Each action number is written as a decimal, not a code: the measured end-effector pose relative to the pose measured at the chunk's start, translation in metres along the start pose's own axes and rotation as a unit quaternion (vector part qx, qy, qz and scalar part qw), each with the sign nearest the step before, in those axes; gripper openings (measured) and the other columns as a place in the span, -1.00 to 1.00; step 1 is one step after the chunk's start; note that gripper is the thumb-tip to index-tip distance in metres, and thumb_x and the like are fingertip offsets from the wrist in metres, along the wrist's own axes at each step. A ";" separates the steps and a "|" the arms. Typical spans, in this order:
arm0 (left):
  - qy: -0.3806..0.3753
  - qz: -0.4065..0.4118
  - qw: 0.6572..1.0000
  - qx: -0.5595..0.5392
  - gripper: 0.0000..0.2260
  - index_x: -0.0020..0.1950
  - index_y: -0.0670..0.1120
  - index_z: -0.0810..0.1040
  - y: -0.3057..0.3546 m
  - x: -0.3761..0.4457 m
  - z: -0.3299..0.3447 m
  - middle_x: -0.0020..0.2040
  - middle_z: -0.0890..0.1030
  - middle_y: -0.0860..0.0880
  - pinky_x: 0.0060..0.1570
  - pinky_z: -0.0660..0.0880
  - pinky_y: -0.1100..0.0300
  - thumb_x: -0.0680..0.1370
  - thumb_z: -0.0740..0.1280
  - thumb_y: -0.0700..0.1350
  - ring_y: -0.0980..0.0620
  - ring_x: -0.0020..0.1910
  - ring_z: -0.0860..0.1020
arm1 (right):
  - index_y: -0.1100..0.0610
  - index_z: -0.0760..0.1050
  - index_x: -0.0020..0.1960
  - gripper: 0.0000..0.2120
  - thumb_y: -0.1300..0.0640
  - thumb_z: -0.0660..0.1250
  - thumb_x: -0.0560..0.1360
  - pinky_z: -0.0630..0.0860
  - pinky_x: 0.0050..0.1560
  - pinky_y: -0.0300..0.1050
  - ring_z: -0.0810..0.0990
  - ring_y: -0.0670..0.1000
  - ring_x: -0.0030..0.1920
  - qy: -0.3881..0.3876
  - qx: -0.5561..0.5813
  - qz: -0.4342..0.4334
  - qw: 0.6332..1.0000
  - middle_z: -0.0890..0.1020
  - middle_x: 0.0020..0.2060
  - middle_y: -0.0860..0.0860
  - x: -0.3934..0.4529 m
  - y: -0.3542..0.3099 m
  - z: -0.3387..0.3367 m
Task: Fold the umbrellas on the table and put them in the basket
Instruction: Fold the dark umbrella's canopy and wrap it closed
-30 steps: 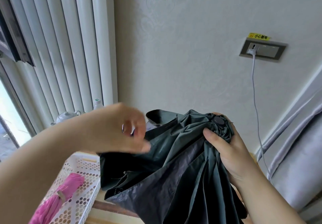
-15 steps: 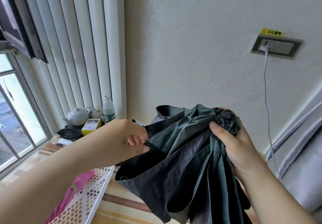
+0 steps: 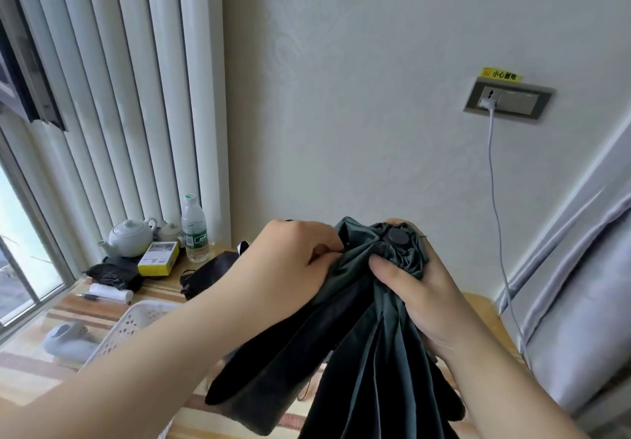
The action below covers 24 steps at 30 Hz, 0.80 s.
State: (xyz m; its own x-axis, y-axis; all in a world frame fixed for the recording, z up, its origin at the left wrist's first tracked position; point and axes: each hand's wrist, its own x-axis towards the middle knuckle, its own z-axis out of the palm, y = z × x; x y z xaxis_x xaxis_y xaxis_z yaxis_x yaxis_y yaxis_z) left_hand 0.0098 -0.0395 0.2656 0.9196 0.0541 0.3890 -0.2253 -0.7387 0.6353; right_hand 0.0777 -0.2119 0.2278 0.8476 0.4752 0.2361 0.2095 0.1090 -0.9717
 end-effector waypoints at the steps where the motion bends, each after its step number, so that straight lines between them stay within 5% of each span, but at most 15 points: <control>1: 0.012 -0.004 1.000 -0.004 -0.86 -0.10 0.00 0.67 0.000 0.001 0.001 -0.27 0.62 0.18 -0.16 0.45 0.42 0.53 0.33 -0.18 0.25 -0.19 0.55 | 0.03 0.50 0.07 -0.72 0.11 0.41 0.37 0.57 0.01 -0.15 0.66 0.01 0.03 -0.010 -0.007 0.000 1.000 0.67 -0.07 -0.03 -0.001 -0.001 0.001; 6: 0.005 0.114 0.992 0.050 -0.84 -0.17 -0.11 0.64 0.006 0.002 0.008 -0.32 0.62 0.01 -0.23 0.42 0.16 0.49 0.26 -0.21 0.06 -0.33 0.53 | 0.01 0.50 0.07 -0.73 0.10 0.43 0.39 0.55 0.04 -0.15 0.64 0.00 0.04 -0.027 0.008 -0.012 1.000 0.67 -0.05 -0.03 -0.001 -0.001 0.004; 14: 0.020 0.038 0.999 -0.033 -0.85 -0.15 -0.10 0.70 0.012 0.003 0.010 -0.37 0.52 0.27 -0.23 0.39 0.53 0.48 0.37 -0.30 0.36 -0.27 0.53 | 0.12 0.42 0.13 -0.68 0.19 0.40 0.41 0.53 0.04 -0.16 0.63 -0.02 0.03 -0.066 -0.041 -0.039 0.996 0.64 -0.06 -0.03 -0.002 -0.005 0.008; 21: -0.099 0.038 0.993 -0.047 -0.64 0.09 0.04 0.67 0.008 -0.003 0.006 -0.02 0.68 0.13 0.08 0.52 0.25 0.54 0.21 -0.35 0.23 -0.01 0.61 | 0.08 0.47 -0.02 -0.76 0.21 0.45 0.37 0.52 -0.08 -0.23 0.61 -0.08 -0.15 -0.003 -0.091 -0.065 0.994 0.63 -0.22 -0.05 -0.001 -0.005 0.006; 24: -0.018 -0.017 0.998 -0.058 -0.70 -0.06 0.16 0.66 0.006 -0.007 -0.003 -0.14 0.68 0.22 -0.02 0.46 0.51 0.52 0.30 -0.25 0.33 -0.12 0.60 | 0.03 0.49 -0.11 -0.74 0.35 0.46 0.42 0.49 -0.12 -0.27 0.58 -0.10 -0.20 0.045 -0.095 -0.077 0.992 0.60 -0.27 -0.07 0.001 -0.005 0.000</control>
State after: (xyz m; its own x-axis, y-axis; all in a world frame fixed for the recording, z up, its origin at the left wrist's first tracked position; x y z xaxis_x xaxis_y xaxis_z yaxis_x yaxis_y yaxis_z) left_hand 0.0006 -0.0419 0.2688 0.9381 0.0520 0.3425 -0.2272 -0.6542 0.7214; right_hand 0.0780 -0.2120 0.2330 0.8367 0.3853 0.3891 0.4203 0.0037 -0.9074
